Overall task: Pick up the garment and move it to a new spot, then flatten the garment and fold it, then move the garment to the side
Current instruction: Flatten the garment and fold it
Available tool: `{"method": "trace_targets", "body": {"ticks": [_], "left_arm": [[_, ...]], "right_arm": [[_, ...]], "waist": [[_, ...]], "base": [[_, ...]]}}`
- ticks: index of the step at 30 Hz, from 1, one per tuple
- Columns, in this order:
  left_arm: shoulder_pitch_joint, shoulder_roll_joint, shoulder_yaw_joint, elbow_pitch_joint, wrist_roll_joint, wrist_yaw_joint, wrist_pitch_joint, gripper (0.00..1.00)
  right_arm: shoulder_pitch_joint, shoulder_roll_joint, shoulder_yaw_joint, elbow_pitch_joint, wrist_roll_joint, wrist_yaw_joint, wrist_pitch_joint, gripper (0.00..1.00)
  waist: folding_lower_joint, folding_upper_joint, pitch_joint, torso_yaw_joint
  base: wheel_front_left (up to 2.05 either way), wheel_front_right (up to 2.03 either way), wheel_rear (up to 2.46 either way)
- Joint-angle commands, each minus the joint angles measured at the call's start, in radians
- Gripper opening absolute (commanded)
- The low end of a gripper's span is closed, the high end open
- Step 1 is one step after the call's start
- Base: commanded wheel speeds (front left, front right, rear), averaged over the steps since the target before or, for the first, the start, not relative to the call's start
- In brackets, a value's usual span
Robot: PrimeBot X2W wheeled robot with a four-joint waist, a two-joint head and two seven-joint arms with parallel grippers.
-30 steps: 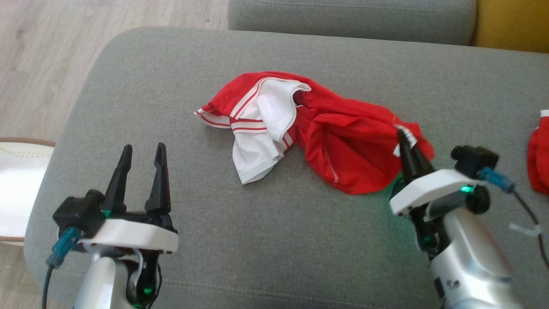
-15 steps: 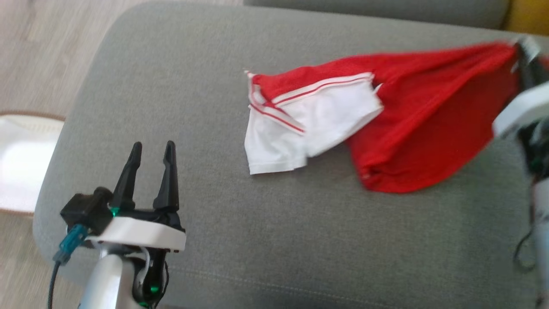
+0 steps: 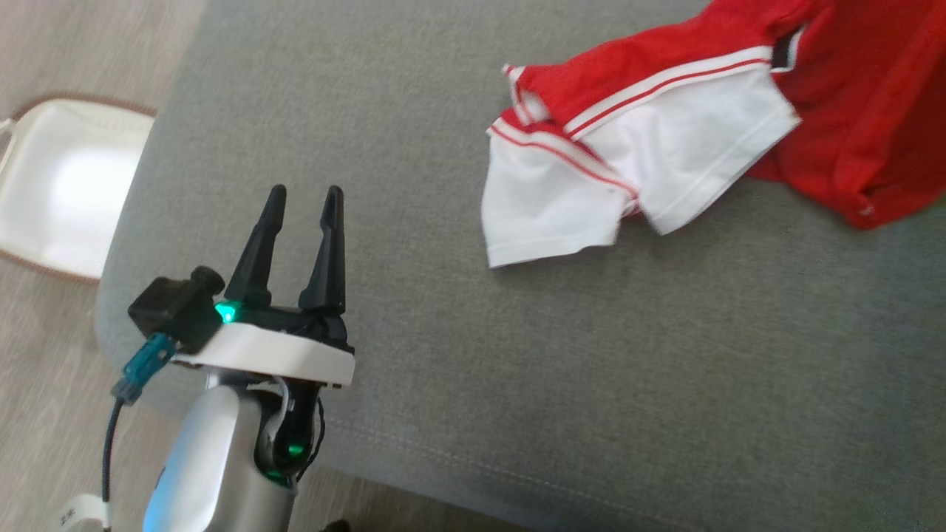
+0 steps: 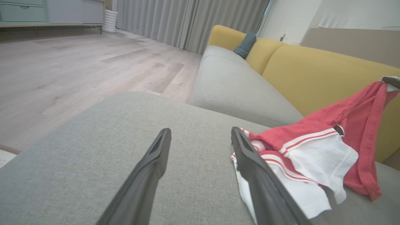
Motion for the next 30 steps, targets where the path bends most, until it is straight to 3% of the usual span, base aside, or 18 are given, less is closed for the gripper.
{"method": "trace_targets", "body": {"ticks": [1,2,9,14,16,23,30], "left_arm": [[-0.037,0.011,0.026,-0.031,-0.006,0.007,-0.006,1.00],[-0.039,0.011,0.024,-0.030,-0.008,0.008,-0.006,1.00],[-0.046,0.011,0.023,-0.021,-0.010,0.017,-0.006,1.00],[-0.042,0.011,0.038,-0.015,0.004,0.017,-0.006,1.00],[-0.032,0.011,0.052,-0.013,0.015,0.016,-0.006,1.00],[0.017,0.011,0.090,-0.022,0.051,0.014,-0.006,1.00],[0.073,0.011,0.107,-0.036,0.070,0.016,-0.006,1.00]], "right_arm": [[-0.035,-0.001,0.018,0.001,-0.024,-0.001,-0.017,0.30],[-0.043,0.003,0.026,0.033,-0.034,-0.001,-0.018,1.00],[-0.042,0.042,0.050,0.202,-0.048,-0.001,-0.071,1.00],[-0.022,0.072,0.059,0.253,-0.030,-0.001,-0.132,1.00],[0.013,0.112,0.078,0.270,0.009,-0.001,-0.203,1.00],[0.148,0.208,0.133,0.238,0.151,-0.001,-0.358,1.00],[0.363,0.282,0.167,0.078,0.268,-0.001,-0.431,1.00]], "waist": [[-0.0001,0.0000,0.025,0.023],[-0.0001,0.0000,0.027,0.024],[-0.0001,0.0000,0.015,0.007],[-0.0001,0.0000,-0.019,-0.026],[-0.0001,0.0000,-0.061,-0.055],[-0.0001,0.0000,-0.167,-0.137],[-0.0001,0.0000,-0.248,-0.212]], "base": [[0.00,0.00,0.00],[0.00,0.00,0.00],[0.00,0.00,0.00],[0.00,0.00,0.00],[0.00,0.00,0.00],[0.00,0.00,0.00],[0.00,0.00,0.00]]}}
